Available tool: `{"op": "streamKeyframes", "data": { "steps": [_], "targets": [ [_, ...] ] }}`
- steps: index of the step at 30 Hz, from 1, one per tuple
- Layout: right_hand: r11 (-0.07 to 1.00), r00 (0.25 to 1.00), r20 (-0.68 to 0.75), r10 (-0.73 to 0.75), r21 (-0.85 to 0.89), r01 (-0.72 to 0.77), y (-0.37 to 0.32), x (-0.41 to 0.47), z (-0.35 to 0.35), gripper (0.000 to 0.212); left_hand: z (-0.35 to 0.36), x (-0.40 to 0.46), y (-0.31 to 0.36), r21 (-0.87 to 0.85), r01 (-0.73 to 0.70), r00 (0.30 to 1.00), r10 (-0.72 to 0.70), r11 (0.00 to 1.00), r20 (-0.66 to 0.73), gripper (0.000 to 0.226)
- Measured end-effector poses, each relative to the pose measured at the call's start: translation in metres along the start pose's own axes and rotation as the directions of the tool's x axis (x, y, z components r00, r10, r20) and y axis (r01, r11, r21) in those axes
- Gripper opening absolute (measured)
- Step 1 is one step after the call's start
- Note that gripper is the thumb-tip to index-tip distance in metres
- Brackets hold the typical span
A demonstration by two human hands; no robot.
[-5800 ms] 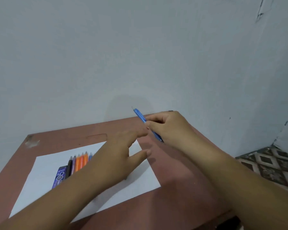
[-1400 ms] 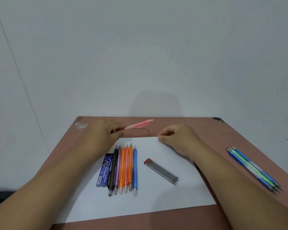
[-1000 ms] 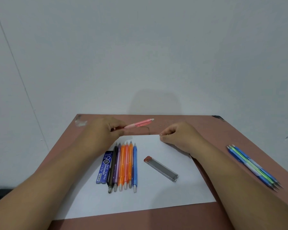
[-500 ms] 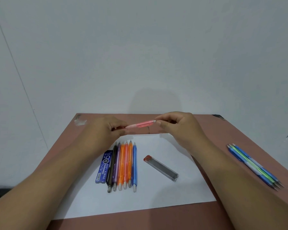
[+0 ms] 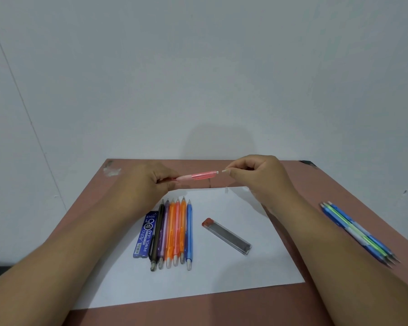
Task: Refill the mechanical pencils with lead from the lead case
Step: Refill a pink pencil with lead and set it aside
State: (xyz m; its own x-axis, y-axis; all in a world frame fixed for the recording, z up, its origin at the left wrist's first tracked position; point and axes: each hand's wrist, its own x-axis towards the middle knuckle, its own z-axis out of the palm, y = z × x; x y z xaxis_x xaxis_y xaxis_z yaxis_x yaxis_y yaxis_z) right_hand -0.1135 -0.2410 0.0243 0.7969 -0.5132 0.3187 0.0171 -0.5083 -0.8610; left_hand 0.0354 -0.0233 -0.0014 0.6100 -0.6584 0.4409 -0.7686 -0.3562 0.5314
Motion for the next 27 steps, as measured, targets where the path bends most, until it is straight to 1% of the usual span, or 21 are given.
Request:
{"op": "streamKeyframes", "data": {
  "steps": [3,6,10,13,16,20,22,23,25,27],
  "targets": [
    [0.998,0.999,-0.024,0.031,-0.050,-0.032,0.003,0.005,-0.009,0.009,-0.001,0.000,0.000,0.016,0.001,0.999,-0.001,1.000,-0.037,0.019],
    [0.966,0.990,0.052,0.133,-0.228,-0.118,0.008,0.008,-0.014,0.011,-0.001,0.000,-0.001,0.021,0.001,1.000,0.000,1.000,-0.027,0.018],
    [0.917,0.967,0.105,0.232,-0.354,-0.181,0.013,0.007,-0.013,0.011,-0.001,0.000,-0.001,-0.018,0.005,1.000,-0.006,1.000,-0.020,0.018],
    [0.897,0.961,0.114,0.251,-0.401,-0.186,0.015,0.009,-0.012,0.005,0.000,-0.001,-0.001,-0.034,0.007,1.000,-0.008,0.999,-0.014,0.017],
    [0.877,0.963,0.113,0.246,-0.448,-0.172,0.015,0.009,-0.012,0.005,0.000,0.000,0.000,-0.044,0.013,1.000,-0.014,0.999,-0.009,0.017],
    [0.821,0.973,0.131,0.190,-0.565,-0.084,0.012,0.008,-0.013,0.008,0.000,-0.001,0.000,-0.046,0.018,1.000,-0.019,0.999,-0.009,0.019],
    [0.834,0.986,0.115,0.119,-0.551,-0.037,0.009,0.007,-0.014,0.011,0.001,-0.001,-0.001,-0.049,0.016,1.000,-0.017,0.999,-0.013,0.020],
    [0.858,0.992,0.098,0.075,-0.514,-0.014,0.007,0.006,-0.014,0.012,0.001,0.000,-0.002,-0.049,0.018,1.000,-0.019,0.999,-0.015,0.020],
    [0.936,0.999,0.052,0.012,-0.351,0.006,0.003,0.005,-0.012,0.012,0.001,0.000,-0.002,-0.060,0.019,1.000,-0.020,0.998,-0.017,0.021],
    [0.994,0.999,0.038,0.008,-0.111,-0.003,-0.001,0.002,-0.007,0.017,0.001,-0.001,0.000,-0.063,0.017,1.000,-0.018,0.998,-0.016,0.020]
  ]
}}
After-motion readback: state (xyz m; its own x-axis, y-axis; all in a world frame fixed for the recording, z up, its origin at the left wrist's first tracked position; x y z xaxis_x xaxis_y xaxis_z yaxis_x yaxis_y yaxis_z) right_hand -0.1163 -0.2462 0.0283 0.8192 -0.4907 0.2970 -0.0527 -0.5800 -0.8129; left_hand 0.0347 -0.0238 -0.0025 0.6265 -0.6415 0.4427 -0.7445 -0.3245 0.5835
